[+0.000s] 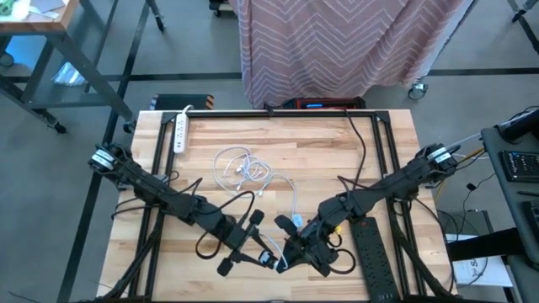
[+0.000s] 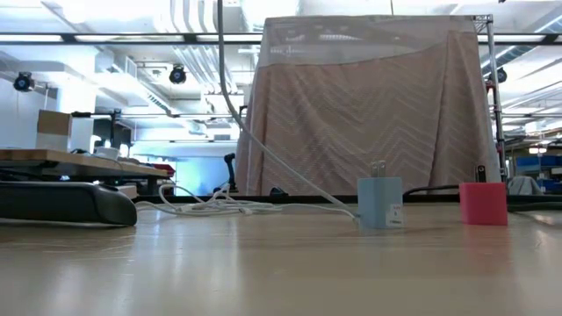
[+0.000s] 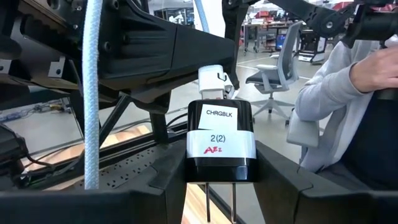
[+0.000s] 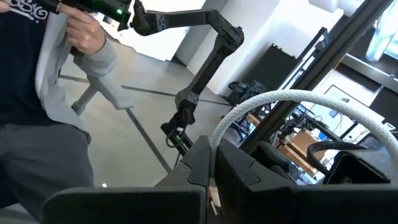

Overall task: Plug in charger cables
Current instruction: Insert the white charger cable into the black charger adapter

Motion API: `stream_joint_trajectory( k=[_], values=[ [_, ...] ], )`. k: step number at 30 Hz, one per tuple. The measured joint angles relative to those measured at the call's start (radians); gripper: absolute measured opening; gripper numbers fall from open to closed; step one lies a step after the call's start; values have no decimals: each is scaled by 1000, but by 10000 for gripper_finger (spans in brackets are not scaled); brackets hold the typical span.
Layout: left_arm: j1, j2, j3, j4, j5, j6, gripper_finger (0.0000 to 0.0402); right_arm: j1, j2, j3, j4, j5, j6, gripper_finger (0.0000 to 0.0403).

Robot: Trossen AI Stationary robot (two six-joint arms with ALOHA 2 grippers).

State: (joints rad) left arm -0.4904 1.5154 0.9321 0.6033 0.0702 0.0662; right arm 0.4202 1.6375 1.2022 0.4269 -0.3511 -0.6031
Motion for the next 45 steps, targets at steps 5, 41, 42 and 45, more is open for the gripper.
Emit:
stream_joint_trajectory(
  k=[5, 41, 42, 45],
  values=[
    [0, -1, 0, 15, 1, 3, 136, 1, 1, -1, -5, -41, 1, 0],
    [0, -3, 0, -39, -4, -136, 135, -14, -3, -2, -78, -20, 41, 0],
    [0, -3, 0, -39, -4, -136, 135, -14, -3, -2, -80, -20, 41, 0],
    [1, -3, 0, -39, -7, -142, 135, -14, -6, -2, -93, -17, 36, 0]
  ],
)
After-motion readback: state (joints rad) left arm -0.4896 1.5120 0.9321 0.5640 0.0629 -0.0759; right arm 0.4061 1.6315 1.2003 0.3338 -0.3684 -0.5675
